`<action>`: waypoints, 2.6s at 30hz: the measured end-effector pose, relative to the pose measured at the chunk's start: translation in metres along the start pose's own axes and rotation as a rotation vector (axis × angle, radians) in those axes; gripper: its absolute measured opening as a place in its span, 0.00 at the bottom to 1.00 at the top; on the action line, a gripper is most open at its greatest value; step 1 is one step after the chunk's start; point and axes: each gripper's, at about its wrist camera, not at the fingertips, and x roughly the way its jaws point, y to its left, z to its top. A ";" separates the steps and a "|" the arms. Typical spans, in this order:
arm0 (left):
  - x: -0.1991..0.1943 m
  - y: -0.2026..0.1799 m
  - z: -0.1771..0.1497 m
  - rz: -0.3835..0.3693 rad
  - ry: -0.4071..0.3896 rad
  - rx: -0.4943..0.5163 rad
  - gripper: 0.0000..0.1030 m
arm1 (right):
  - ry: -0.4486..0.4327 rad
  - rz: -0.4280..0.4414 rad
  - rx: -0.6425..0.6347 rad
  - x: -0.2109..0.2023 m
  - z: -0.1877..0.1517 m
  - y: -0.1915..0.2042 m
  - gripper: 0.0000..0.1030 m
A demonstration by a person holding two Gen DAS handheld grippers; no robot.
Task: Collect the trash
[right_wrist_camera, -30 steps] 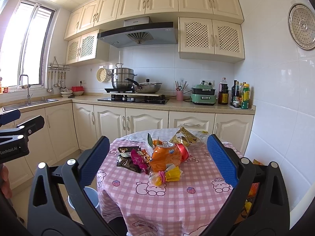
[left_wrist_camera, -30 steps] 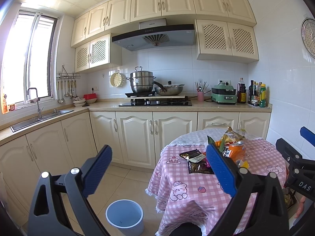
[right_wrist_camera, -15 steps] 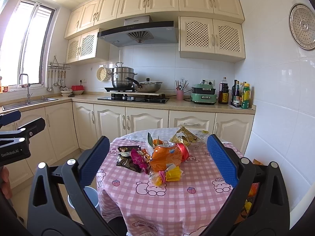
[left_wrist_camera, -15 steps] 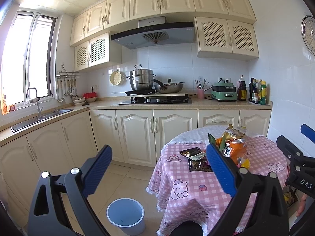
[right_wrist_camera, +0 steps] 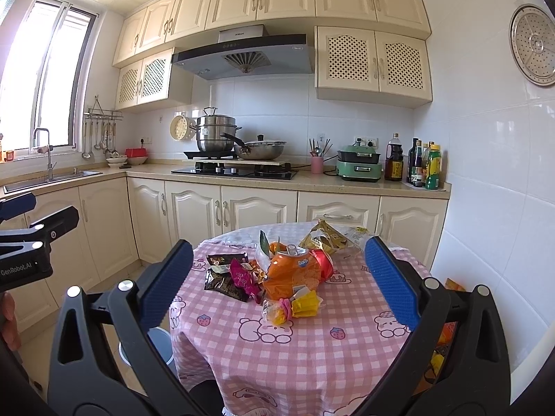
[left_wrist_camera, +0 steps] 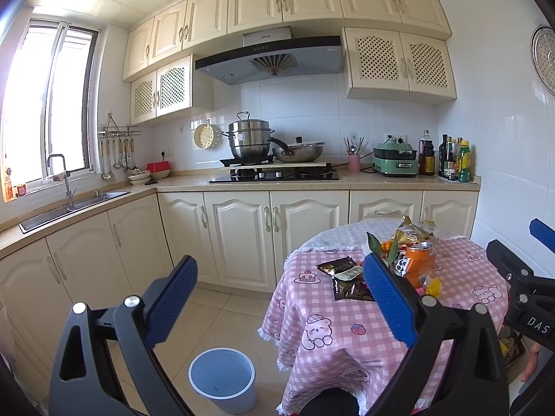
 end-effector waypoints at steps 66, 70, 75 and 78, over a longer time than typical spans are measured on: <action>0.174 -0.097 -0.071 -0.542 0.444 0.004 0.47 | 0.340 -0.093 0.218 0.124 -0.066 -0.097 0.94; 0.168 -0.051 -0.058 -0.354 0.357 -0.048 0.47 | 0.355 -0.063 0.200 0.146 -0.055 -0.066 0.94; 0.170 -0.015 -0.054 -0.245 0.329 -0.094 0.47 | 0.420 -0.058 0.180 0.186 -0.047 -0.023 0.94; 0.171 0.000 -0.056 -0.223 0.324 -0.109 0.47 | 0.445 -0.097 0.146 0.210 -0.047 -0.004 0.94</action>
